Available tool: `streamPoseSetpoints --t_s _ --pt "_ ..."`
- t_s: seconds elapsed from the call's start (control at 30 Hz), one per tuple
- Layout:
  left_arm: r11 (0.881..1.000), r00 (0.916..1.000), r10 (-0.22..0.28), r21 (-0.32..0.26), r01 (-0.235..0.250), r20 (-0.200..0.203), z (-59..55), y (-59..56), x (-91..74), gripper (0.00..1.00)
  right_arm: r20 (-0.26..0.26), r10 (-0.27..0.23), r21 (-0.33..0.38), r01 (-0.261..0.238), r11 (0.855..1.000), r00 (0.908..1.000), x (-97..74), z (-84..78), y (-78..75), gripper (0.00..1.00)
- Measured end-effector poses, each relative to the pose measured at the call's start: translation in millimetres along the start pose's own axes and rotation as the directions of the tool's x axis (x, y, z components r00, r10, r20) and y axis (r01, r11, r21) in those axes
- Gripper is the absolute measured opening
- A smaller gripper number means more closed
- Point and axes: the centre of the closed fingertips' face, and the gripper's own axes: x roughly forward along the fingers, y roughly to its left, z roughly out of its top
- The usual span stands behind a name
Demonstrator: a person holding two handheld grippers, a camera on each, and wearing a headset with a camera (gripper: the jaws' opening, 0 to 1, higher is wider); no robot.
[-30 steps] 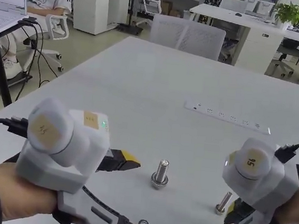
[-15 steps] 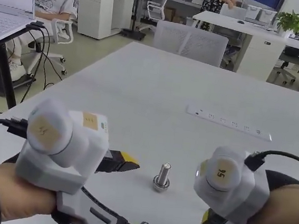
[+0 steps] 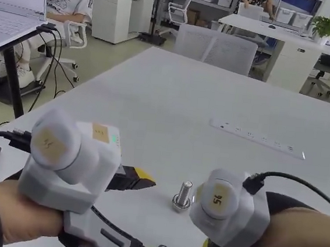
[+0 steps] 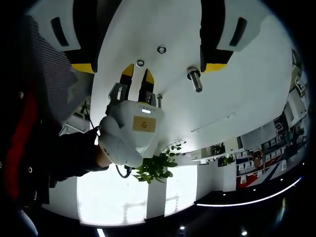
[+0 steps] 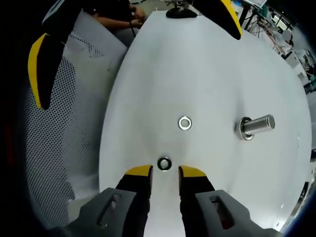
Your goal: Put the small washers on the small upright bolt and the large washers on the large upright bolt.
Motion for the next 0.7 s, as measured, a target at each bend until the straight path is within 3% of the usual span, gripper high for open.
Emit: streamPoseSetpoints --t_s 0.7 --pt "1.000 0.9999 -0.002 -0.008 0.002 0.014 -0.5 -1.1 -1.1 0.85 -0.018 -0.006 -0.017 0.006 1.000 0.9998 8.2 -0.9 1.5 0.19"
